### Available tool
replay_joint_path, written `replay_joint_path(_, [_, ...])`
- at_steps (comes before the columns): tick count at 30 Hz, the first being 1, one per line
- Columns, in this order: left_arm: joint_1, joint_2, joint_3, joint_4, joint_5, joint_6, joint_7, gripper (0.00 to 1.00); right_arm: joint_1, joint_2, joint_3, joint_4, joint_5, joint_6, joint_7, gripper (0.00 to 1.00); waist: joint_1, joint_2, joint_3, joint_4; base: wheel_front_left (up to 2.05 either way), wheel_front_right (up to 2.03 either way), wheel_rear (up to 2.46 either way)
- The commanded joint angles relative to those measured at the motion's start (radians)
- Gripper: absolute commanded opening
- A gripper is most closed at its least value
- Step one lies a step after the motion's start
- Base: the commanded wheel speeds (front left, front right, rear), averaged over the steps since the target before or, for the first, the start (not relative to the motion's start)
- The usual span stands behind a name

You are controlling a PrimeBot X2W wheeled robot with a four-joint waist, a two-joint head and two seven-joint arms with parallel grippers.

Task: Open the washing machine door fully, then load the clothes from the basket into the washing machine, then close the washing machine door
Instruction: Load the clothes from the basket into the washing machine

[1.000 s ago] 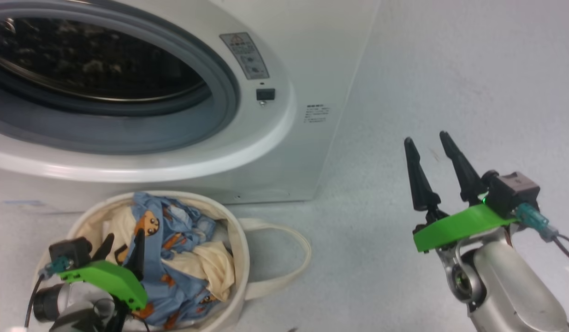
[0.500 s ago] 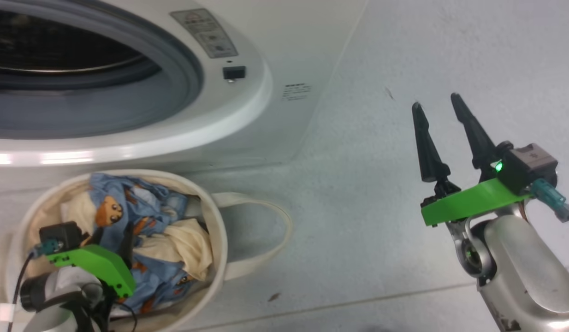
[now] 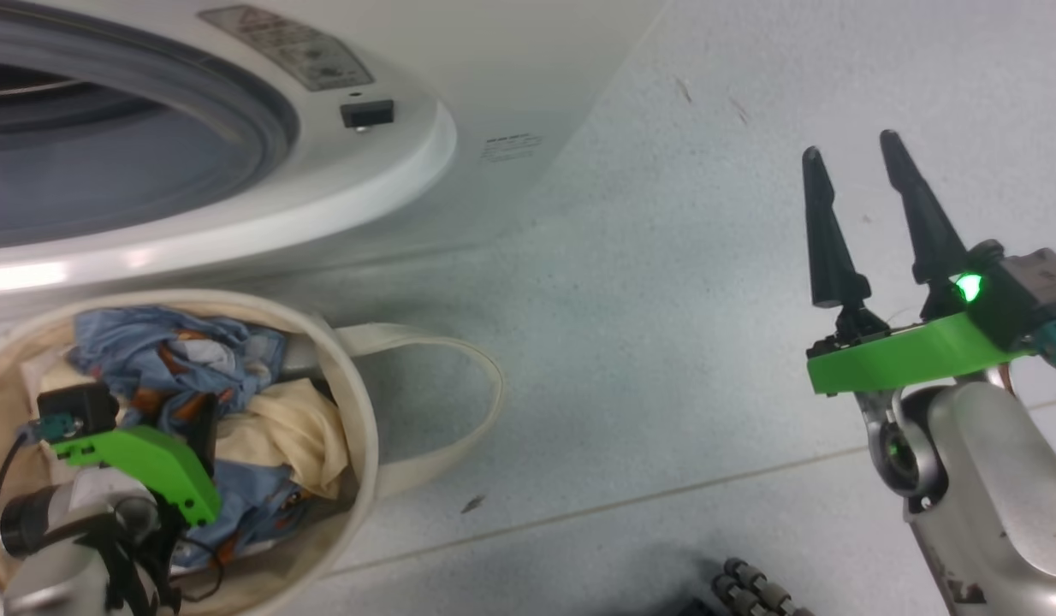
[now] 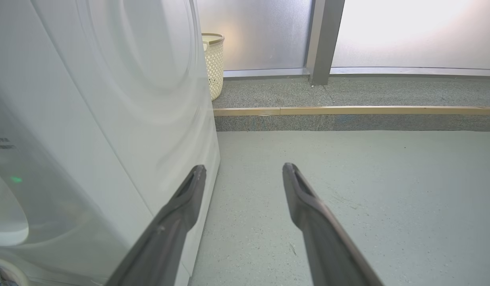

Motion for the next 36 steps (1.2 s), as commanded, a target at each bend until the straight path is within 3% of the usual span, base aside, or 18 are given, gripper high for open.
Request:
replay_joint_path(1, [-0.003, 0.048, 0.021, 0.001, -0.008, 0.008, 0.003, 1.00, 0.014, -0.002, -0.005, -0.040, -0.013, 0.000, -0.012, 1.00, -0.0001, 0.0000, 0.025, -0.012, 0.00, 0.00, 0.00])
replay_joint_path(11, [-0.030, 0.046, 0.014, 0.003, -0.019, 0.007, 0.008, 1.00, 0.024, 0.007, -0.025, -0.062, -0.030, 0.000, -0.012, 1.00, -0.0001, 0.0000, 0.042, -0.011, 0.00, 0.00, 0.00])
replay_joint_path(12, [-0.029, 0.044, 0.014, 0.003, -0.020, 0.007, 0.005, 0.91, 0.024, 0.007, -0.025, -0.061, -0.030, 0.000, -0.012, 1.00, -0.0001, 0.0000, 0.039, -0.010, 0.00, 0.00, 0.00])
replay_joint_path(13, [-0.027, 0.043, 0.013, 0.003, -0.022, 0.006, 0.000, 0.44, 0.023, 0.008, -0.024, -0.059, -0.030, 0.000, -0.012, 1.00, -0.0001, 0.0000, 0.034, -0.008, 0.00, 0.00, 0.00])
replay_joint_path(14, [-0.027, 0.043, 0.013, 0.003, -0.022, 0.006, 0.000, 0.44, 0.023, 0.008, -0.024, -0.059, -0.030, 0.000, -0.012, 1.00, -0.0001, 0.0000, 0.034, -0.008, 0.00, 0.00, 0.00])
replay_joint_path(15, [-0.024, 0.040, 0.014, 0.003, -0.025, 0.004, -0.002, 0.00, 0.022, 0.008, -0.023, -0.057, -0.029, 0.000, -0.012, 1.00, -0.0001, 0.0000, 0.029, -0.006, 0.00, 0.00, 0.00])
replay_joint_path(26, [0.022, -0.012, -0.023, -0.018, -0.049, -0.008, -0.093, 0.00, 0.012, 0.025, -0.004, -0.005, -0.002, 0.000, -0.012, 1.00, -0.0001, 0.0000, -0.084, 0.057, 0.00, 0.00, 0.00])
replay_joint_path(36, [0.175, -0.017, -0.110, -0.231, -0.124, -0.009, -0.118, 0.00, 0.036, 0.050, 0.048, 0.086, 0.057, 0.000, -0.012, 1.00, -0.0001, 0.0000, -0.293, 0.144, 0.00, 0.00, 0.00])
